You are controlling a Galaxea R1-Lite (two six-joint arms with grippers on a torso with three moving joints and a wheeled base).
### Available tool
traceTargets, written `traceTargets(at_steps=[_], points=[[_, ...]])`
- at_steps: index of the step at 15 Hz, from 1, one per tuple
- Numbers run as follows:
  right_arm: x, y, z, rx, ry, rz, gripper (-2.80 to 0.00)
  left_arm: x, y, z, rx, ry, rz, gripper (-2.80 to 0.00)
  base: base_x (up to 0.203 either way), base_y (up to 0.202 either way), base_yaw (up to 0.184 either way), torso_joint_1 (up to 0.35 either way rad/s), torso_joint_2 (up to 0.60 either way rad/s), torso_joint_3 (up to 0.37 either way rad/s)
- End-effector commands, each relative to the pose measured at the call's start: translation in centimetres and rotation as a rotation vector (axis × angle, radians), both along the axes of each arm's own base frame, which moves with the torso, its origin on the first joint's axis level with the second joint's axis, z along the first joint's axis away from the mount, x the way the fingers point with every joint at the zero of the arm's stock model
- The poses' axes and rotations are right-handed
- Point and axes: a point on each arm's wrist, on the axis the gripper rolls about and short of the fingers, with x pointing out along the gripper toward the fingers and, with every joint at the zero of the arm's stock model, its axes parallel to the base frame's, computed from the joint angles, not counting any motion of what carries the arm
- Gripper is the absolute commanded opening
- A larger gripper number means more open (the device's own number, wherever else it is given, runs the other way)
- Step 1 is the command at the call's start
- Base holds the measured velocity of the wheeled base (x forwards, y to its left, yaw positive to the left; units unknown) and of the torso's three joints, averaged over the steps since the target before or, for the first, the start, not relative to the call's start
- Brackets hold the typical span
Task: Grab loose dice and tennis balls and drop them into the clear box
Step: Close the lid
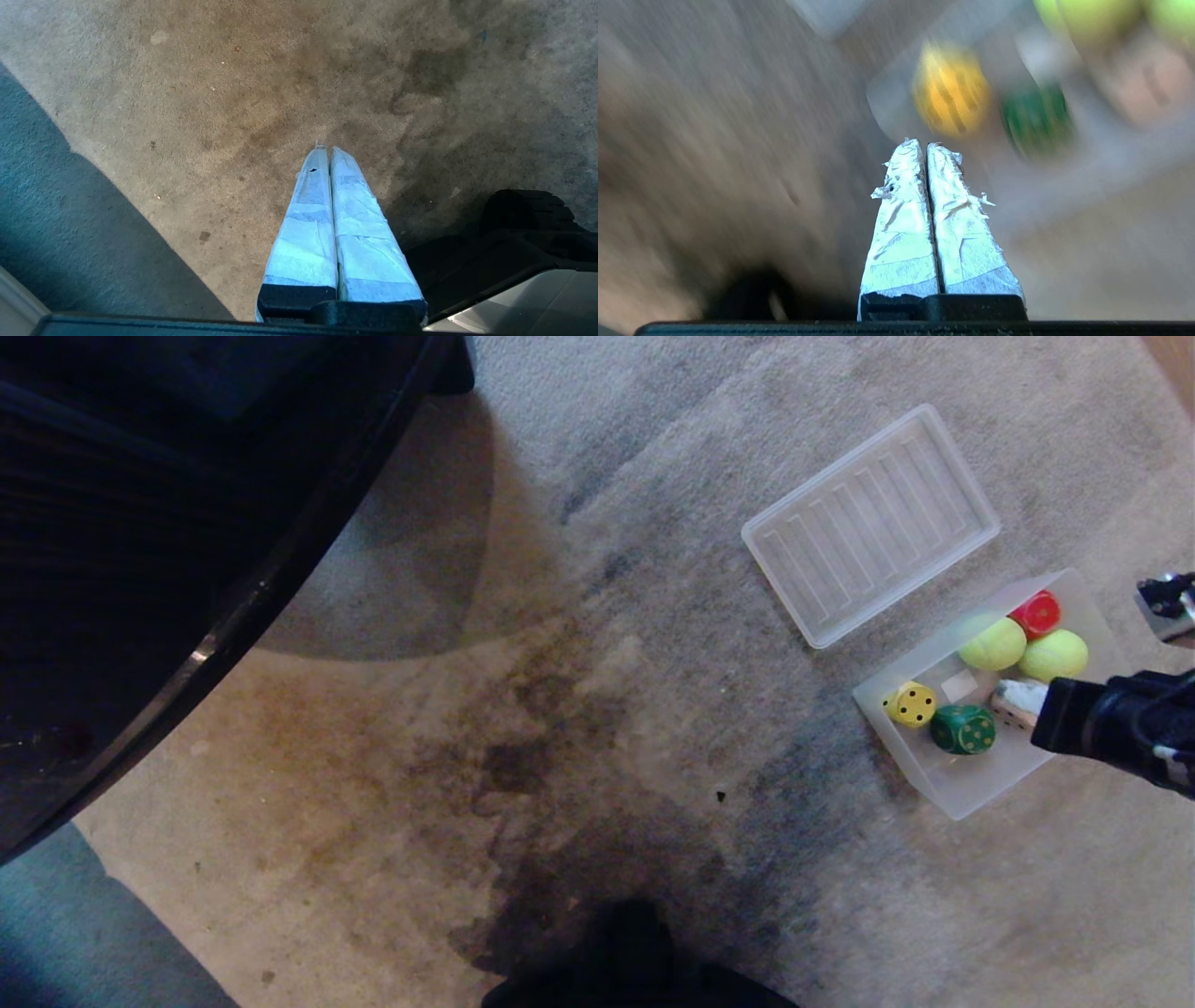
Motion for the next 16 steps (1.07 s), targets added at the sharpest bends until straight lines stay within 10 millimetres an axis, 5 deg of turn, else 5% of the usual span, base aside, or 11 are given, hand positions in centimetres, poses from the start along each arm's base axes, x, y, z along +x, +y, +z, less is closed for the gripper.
traceTargets(at_steps=[1, 8, 13, 14, 16], points=[[4.2, 0.9, -0.7, 0.009, 0.027, 0.026, -2.8, 0.0, 0.0, 0.0, 0.0, 0.001, 0.0, -2.8, 0.0, 0.0, 0.0, 0.0, 0.0, 0.0], [11.0, 5.0, -2.0, 0.013, -0.076, 0.135, -2.8, 0.0, 0.0, 0.0, 0.0, 0.002, 0.0, -2.8, 0.0, 0.0, 0.0, 0.0, 0.0, 0.0], [12.9, 5.5, -2.1, 0.007, -0.132, 0.148, -2.8, 0.0, 0.0, 0.0, 0.0, 0.001, 0.0, -2.8, 0.0, 0.0, 0.0, 0.0, 0.0, 0.0], [12.9, 5.5, -2.1, 0.002, -0.135, 0.155, 0.0, 0.0, 0.0, 0.0, 0.0, 0.003, 0.0, -2.8, 0.0, 0.0, 0.0, 0.0, 0.0, 0.0], [13.1, 5.7, -2.1, -0.112, -0.161, 0.236, 0.0, 0.0, 0.0, 0.0, 0.0, 0.003, 0.0, -2.8, 0.0, 0.0, 0.0, 0.0, 0.0, 0.0]])
